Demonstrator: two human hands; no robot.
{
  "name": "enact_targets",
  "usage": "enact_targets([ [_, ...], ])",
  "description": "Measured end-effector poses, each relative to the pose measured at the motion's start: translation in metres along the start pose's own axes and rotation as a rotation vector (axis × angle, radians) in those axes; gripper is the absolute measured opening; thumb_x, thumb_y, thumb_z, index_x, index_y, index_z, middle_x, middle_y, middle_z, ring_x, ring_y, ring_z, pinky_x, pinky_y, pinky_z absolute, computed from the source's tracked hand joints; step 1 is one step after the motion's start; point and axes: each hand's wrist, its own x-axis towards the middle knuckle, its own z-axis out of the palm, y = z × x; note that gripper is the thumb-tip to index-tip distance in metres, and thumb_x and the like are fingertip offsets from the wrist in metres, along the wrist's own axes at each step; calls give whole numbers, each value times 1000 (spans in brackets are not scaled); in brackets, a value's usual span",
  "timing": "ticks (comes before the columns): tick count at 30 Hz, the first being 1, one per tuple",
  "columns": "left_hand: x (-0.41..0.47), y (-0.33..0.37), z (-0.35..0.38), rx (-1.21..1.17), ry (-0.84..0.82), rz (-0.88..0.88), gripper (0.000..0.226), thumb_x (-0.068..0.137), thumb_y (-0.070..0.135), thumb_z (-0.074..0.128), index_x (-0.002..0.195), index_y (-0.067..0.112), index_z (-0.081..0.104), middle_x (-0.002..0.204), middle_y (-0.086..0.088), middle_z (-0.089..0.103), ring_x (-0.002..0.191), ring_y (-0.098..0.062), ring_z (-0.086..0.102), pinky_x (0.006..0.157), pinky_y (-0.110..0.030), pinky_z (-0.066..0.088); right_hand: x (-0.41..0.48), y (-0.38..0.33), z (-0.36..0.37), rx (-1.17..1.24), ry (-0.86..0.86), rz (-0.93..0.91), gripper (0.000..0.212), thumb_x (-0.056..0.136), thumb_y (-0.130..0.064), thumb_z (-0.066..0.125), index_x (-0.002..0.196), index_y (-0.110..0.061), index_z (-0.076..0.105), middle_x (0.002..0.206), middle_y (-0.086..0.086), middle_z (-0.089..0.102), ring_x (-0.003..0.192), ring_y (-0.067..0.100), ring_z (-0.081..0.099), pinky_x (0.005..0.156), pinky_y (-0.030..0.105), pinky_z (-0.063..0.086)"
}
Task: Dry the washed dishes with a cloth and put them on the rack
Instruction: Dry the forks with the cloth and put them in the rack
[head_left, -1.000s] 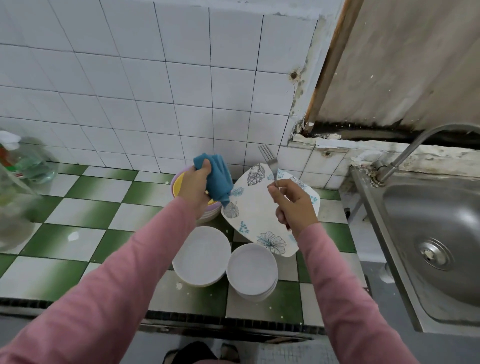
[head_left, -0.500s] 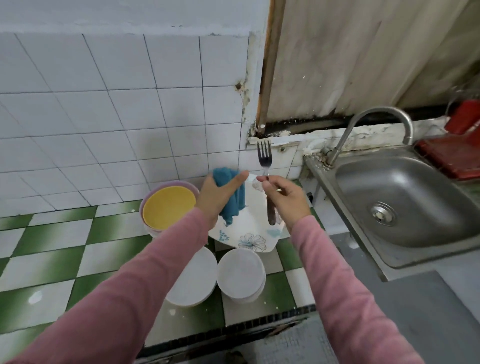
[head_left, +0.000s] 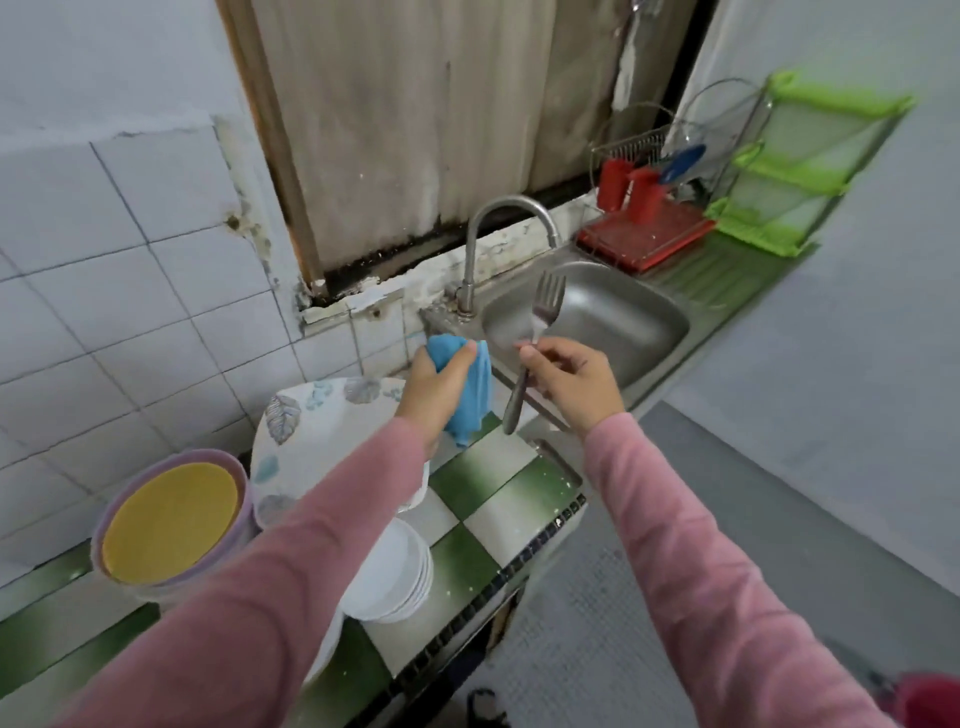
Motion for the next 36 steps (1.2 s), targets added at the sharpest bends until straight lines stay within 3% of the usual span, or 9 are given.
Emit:
enact_targets([
  [2,-2,-2,24,-2,-44,-40,37,94,43,59,125,25,50,116,-4,61,103,-24,62,94,-47,52,-3,4,-26,10,72,8,10,93,-7,66,90,3,68,94,25,68,72,14,55,59,11,46],
  [6,-2,-1,74,-13,-140,-118,36,95,41,57,125,23,50,119,-9,60,106,-29,61,93,-48,52,0,11,-76,42,182,-4,9,92,-4,66,85,-8,62,69,-12,64,57,-3,56,56,10,44],
  [11,7,17,147,13,-227,-133,42,91,45,60,125,22,51,115,-10,62,103,-30,63,91,-49,54,24,19,-142,17,294,-30,23,95,-16,65,74,-19,59,62,-6,56,59,8,54,57,17,45],
  [17,31,35,254,-12,-243,-59,35,86,19,74,116,16,56,114,-15,64,102,-32,64,89,-56,54,71,18,-237,-31,331,-80,23,90,-16,72,69,-21,64,67,-4,62,69,19,61,61,20,48],
  [26,74,57,368,35,-79,-14,21,95,24,59,115,24,54,104,-5,63,99,-30,63,92,-52,53,165,28,-334,-81,275,-93,25,86,-18,75,68,-25,60,77,9,64,89,46,66,76,56,56],
  [29,97,63,381,36,2,17,23,96,23,57,120,20,55,106,-5,64,97,-26,63,90,-46,53,198,26,-336,-79,218,-94,28,88,-17,73,68,-27,58,77,4,65,88,42,68,77,50,57],
  [32,130,72,387,39,102,66,31,97,19,56,128,14,55,109,-7,62,95,-24,60,85,-37,48,235,22,-337,-64,149,-155,26,92,-15,69,71,-23,57,74,3,64,72,26,65,63,26,55],
  [34,153,78,388,33,166,84,34,98,18,56,130,11,53,111,-7,60,101,-26,59,93,-40,47,262,17,-338,-64,121,-218,25,93,-14,68,73,-24,57,71,-5,60,65,11,57,59,13,47],
  [36,179,85,388,21,217,123,32,98,16,56,129,10,53,117,-8,61,107,-27,59,102,-45,45,290,11,-338,-42,83,-258,16,93,-13,67,83,-25,61,75,-9,61,70,8,58,71,18,52],
])
